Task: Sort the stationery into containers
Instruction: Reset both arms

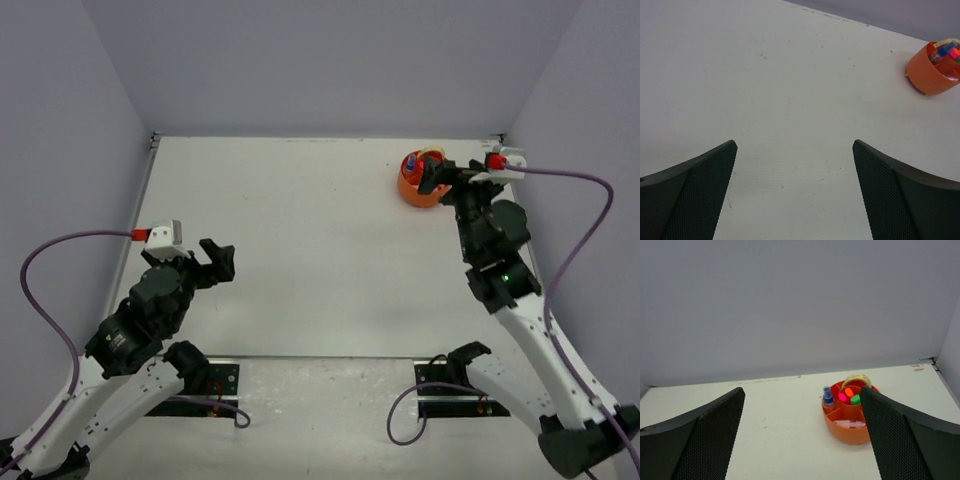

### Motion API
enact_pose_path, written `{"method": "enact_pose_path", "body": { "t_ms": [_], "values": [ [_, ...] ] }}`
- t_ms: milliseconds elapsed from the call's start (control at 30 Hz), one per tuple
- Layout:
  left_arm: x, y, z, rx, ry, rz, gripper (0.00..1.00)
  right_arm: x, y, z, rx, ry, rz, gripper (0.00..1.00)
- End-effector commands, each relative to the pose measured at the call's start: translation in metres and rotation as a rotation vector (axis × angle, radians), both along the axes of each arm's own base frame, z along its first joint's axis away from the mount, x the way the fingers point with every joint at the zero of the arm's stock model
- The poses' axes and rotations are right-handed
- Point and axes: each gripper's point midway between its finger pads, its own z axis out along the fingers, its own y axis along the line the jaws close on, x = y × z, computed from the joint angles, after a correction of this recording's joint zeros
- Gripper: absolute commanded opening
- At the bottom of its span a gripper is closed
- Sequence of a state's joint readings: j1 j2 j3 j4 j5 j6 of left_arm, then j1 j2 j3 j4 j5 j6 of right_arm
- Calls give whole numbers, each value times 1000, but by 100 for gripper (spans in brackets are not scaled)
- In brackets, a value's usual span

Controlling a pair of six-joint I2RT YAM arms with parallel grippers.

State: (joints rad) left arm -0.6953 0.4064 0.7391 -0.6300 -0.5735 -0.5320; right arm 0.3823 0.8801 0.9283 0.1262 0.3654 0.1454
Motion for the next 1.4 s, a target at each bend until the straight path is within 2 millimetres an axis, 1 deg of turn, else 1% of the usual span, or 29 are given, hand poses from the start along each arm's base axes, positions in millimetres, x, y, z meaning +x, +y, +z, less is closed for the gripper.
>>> {"method": "enact_pose_path", "body": {
  "t_ms": [0, 67, 133, 167, 233, 300, 400, 433, 500, 567, 600, 700, 800, 867, 900, 967, 1033, 1133, 1267, 1367],
  "values": [
    [7, 7, 3, 19, 2, 56, 100, -68, -16, -46, 10, 238, 9, 99],
    [8, 12, 3, 30, 6, 82, 100, -93, -15, -45, 31, 237, 72, 99],
    [7, 16, 4, 28, 4, 105, 100, -114, -20, -47, 44, 243, 96, 99],
    [6, 19, 5, 26, -2, 120, 100, -123, -21, -51, 48, 254, 109, 99],
    [6, 25, 7, 33, -18, 141, 100, -131, -24, -56, 50, 263, 109, 99],
    [5, 29, 12, 41, -33, 152, 100, -133, -27, -66, 28, 286, 102, 99],
    [5, 46, 16, 112, -49, 222, 100, -138, -37, -82, 10, 320, 59, 99],
    [5, 53, 17, 121, -54, 259, 100, -137, -40, -93, -4, 340, 37, 99],
    [9, 51, 17, 114, -75, 267, 100, -137, -47, -105, -24, 352, 3, 99],
    [14, 45, 15, 116, -87, 240, 100, -136, -52, -112, -27, 360, -28, 99],
    [16, 46, 14, 122, -84, 242, 100, -137, -52, -112, -23, 356, -28, 99],
    [22, 67, 12, 128, -66, 335, 100, -139, -48, -111, -2, 323, 5, 99],
    [29, 77, 15, 107, -98, 342, 100, -140, -45, -117, 10, 315, 20, 99],
    [31, 88, 16, 96, -113, 360, 100, -141, -44, -122, 23, 321, 24, 99],
    [33, 84, 16, 91, -116, 337, 100, -141, -44, -123, 22, 322, 26, 99],
    [34, 91, 17, 96, -123, 349, 100, -141, -43, -125, 30, 325, 27, 99],
    [37, 86, 14, 91, -114, 315, 100, -142, -44, -123, 30, 319, 26, 99],
    [37, 85, 12, 95, -102, 305, 100, -141, -44, -123, 38, 316, 19, 99],
    [37, 81, 10, 92, -101, 286, 100, -140, -41, -131, 39, 329, 29, 99],
    [38, 80, 11, 90, -101, 277, 100, -140, -42, -131, 43, 328, 26, 99]
  ]
}}
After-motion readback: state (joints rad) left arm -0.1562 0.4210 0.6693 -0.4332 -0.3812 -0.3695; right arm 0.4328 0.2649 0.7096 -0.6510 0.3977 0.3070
